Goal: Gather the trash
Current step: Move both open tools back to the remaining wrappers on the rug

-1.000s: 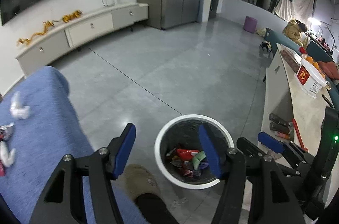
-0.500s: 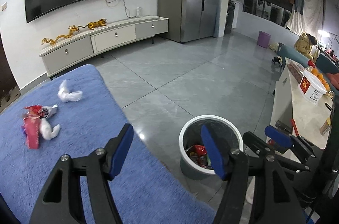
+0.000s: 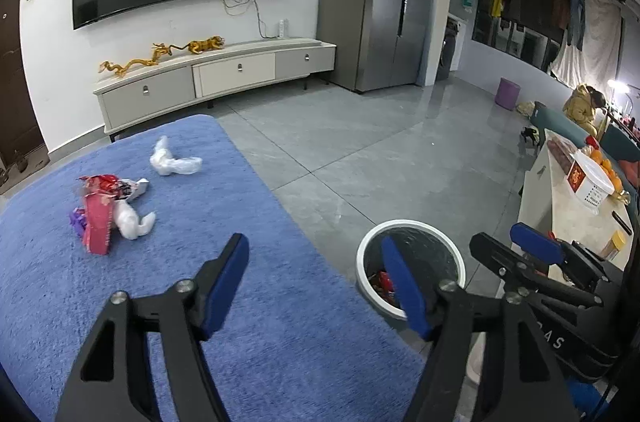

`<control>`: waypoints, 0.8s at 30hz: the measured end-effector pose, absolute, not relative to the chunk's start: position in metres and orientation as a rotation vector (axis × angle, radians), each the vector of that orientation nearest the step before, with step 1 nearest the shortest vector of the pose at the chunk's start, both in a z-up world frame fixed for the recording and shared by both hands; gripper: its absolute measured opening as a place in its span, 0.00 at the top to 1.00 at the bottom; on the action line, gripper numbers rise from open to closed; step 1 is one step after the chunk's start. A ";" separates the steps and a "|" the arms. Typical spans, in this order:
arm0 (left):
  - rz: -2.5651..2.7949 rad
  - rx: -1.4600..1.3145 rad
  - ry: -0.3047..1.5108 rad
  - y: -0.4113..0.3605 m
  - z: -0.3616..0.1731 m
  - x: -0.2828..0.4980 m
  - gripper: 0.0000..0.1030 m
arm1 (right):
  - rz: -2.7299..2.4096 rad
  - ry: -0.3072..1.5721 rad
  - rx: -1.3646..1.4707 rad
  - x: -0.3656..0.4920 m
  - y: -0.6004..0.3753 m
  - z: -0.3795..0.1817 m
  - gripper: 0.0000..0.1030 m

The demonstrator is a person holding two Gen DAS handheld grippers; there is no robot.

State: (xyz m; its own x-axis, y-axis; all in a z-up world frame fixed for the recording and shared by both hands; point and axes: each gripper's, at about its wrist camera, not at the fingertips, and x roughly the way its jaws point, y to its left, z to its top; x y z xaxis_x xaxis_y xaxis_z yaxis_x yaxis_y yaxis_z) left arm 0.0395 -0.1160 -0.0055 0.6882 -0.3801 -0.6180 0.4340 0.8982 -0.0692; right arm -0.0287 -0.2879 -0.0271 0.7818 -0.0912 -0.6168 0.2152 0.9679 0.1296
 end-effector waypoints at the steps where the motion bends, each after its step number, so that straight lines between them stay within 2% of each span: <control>1: -0.451 0.076 0.669 -0.111 -0.005 0.039 0.26 | -0.162 0.655 0.193 -0.028 -0.285 -0.027 0.46; 24: -0.306 -0.070 0.583 0.018 0.006 0.045 0.26 | -0.027 0.677 0.022 0.012 -0.182 -0.010 0.46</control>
